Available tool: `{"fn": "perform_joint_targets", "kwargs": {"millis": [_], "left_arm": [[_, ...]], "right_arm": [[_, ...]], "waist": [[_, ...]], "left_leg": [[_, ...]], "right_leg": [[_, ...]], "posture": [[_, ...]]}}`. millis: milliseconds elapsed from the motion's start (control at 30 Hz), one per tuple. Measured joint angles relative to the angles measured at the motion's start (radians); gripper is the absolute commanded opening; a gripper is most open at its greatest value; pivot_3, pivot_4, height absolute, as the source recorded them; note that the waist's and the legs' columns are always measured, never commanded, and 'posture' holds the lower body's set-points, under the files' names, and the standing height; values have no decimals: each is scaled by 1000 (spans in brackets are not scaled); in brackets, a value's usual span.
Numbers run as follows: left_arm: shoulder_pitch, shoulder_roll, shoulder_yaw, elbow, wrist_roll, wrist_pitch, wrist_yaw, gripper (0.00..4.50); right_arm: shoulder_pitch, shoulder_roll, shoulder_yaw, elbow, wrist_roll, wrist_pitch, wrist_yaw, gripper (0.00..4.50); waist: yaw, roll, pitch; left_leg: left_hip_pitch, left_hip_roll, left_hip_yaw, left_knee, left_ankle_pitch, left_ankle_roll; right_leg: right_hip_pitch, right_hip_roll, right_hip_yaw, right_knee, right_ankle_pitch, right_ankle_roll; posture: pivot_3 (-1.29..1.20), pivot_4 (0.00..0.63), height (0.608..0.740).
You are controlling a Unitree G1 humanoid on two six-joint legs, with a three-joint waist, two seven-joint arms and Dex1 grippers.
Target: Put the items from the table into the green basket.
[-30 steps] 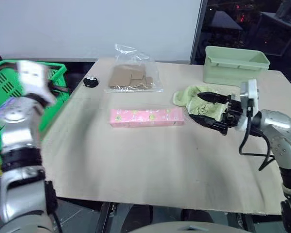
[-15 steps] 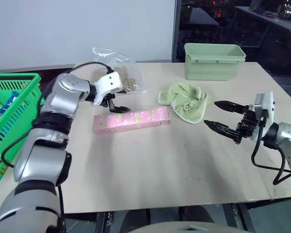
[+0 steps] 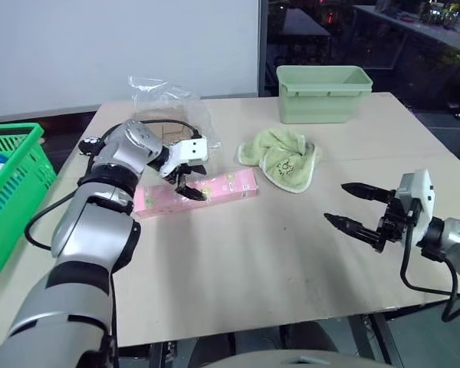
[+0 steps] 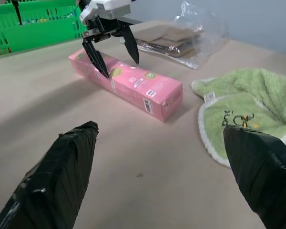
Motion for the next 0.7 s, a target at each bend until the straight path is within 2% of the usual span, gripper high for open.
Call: {"fn": "perform_joint_targets", "kwargs": {"millis": [200,300,400,533,600,700], "left_arm": [[10,-32,-20,46,70,-35,64,4346],[26,-47,-19,55,85,-51,94,3551],[29,-46,-17,56,94,-69,107,2042],[29,-40,-7,55,97,-81,107,583],[30,-39,5,55,94,-90,118,206],[36,-38,44,55,83,-91,170,206]], "right_arm": [[0,0,1,-4,2,3,-5,4500],[-4,0,2,-4,2,3,-5,4500],[-6,1,2,-4,4,3,-5,4500],[-6,1,12,-4,4,3,-2,4500],[-9,1,17,-4,5,3,-2,4500],[-25,1,18,-4,9,3,5,4500]], "waist": [[-9,0,0],[-9,0,0],[-9,1,0],[-6,2,-2],[-5,4,-3],[-1,4,-3]], "left_leg": [[-2,0,-1,2,0,0],[-2,0,-1,2,0,0],[-2,0,-1,2,0,0],[-1,0,-1,3,0,0],[-1,0,-1,4,0,0],[-1,0,-2,8,0,0]], "right_leg": [[-1,0,0,0,0,0],[-1,0,-1,0,0,0],[-1,0,-1,1,0,0],[-1,0,-1,2,0,0],[0,0,-1,3,0,1],[0,0,-1,7,0,1]], "posture": [[-202,0,740],[-202,0,740],[-189,0,740],[-178,0,740],[-174,0,740],[-166,0,740]]}}
